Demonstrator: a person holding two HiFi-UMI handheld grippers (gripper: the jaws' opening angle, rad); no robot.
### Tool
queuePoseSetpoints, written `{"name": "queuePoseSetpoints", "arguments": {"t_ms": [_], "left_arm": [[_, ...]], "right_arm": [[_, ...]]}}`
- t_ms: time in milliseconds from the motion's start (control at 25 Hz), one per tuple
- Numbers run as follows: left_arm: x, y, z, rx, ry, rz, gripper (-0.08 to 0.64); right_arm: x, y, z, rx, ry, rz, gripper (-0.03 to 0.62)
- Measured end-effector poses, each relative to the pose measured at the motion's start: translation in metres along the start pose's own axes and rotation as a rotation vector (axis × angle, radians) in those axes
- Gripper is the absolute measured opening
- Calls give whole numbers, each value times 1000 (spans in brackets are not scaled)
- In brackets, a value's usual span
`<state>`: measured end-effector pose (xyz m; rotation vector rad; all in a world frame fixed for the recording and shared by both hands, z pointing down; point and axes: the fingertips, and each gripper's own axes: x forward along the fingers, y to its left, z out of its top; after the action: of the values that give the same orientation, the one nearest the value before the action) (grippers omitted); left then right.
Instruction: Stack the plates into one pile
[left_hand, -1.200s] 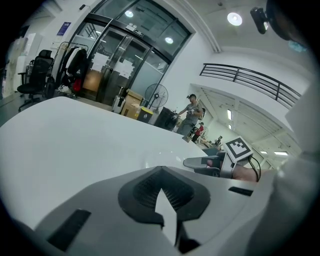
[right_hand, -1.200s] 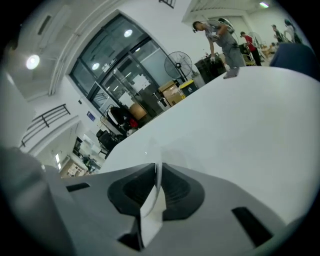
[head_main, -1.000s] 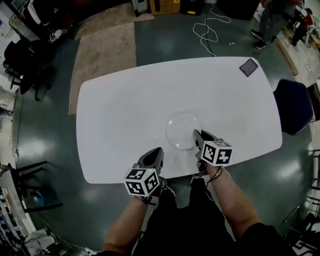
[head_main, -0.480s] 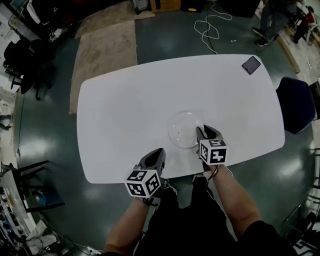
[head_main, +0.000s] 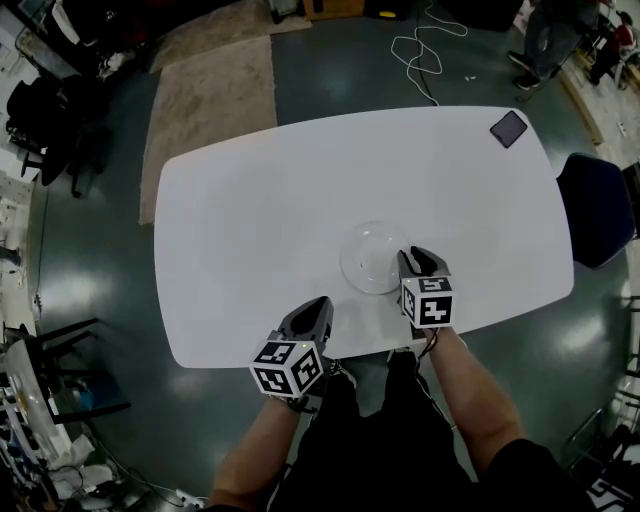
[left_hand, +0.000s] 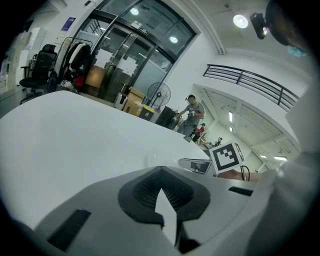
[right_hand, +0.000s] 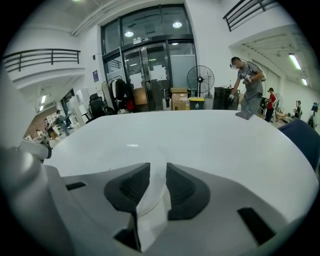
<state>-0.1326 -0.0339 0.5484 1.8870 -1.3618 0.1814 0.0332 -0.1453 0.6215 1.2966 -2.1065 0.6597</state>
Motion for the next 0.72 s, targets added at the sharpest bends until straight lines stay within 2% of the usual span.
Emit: {"name": "queuePoseSetpoints", "arguments": {"t_ms": [320,360,400,480,600,720], "left_arm": [[1,3,7,0,-17,-6,17],[0,4,8,5,-20,-8,17],[-1,5,10,11,-24,-10,17],[-4,6,15,31,-38,-15,17],[-12,5,28,98,-74,-11,17],[-28,6,41,215,-111,28,17]], "right_arm": [[-1,-2,5,14,-13,-5,97],[-2,0,6,13,-17,1,80],[-3,3,8,15,-22,13,34],[-7,10,12,27,-37,40,19],[-18,19,25,60,-65,79,18],[-38,33,39,76,-109,118,18]]}}
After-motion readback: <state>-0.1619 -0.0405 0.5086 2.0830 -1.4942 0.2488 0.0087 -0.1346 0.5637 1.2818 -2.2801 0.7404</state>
